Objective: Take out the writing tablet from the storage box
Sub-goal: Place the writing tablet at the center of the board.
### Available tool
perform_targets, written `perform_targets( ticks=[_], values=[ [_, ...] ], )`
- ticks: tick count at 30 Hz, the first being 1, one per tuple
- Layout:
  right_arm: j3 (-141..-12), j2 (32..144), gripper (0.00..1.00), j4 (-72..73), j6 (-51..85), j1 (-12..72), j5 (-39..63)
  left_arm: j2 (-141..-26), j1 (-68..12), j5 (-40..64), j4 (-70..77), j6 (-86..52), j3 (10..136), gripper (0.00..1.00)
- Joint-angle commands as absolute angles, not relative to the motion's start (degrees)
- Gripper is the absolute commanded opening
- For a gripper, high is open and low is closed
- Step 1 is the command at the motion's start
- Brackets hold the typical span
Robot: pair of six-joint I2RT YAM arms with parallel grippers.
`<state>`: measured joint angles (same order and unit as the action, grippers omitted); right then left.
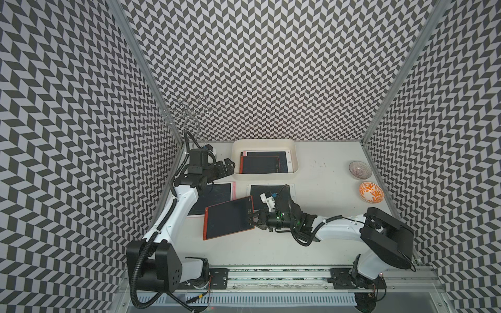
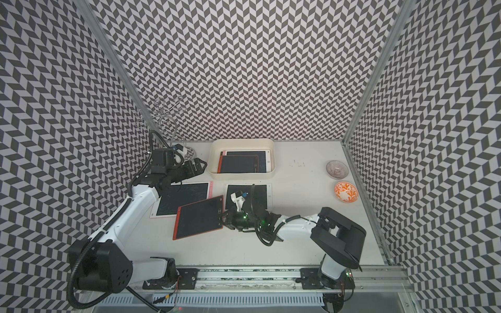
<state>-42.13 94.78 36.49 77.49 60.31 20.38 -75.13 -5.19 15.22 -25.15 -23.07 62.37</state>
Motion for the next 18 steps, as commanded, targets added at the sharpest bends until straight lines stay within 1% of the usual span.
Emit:
perform_targets(
  ticks=[1,13,18],
  values=[
    [-41.9,97.2,0.0,44.4,80.8,61.8,16.8,-74.5,-4.7,16.2,-23.2,-22.8,61.0,0.99],
    [-44.3,106.1,0.0,49.3,85.7,67.3,11.0,-74.7,-3.7,18.2,-20.5,-21.1,57.7,0.99],
    [-45.7,109.0,0.04,50.4,87.0,68.1,12.0,-75.2,-3.4,19.5,-19.4,-21.0,57.0,0.99]
  ],
)
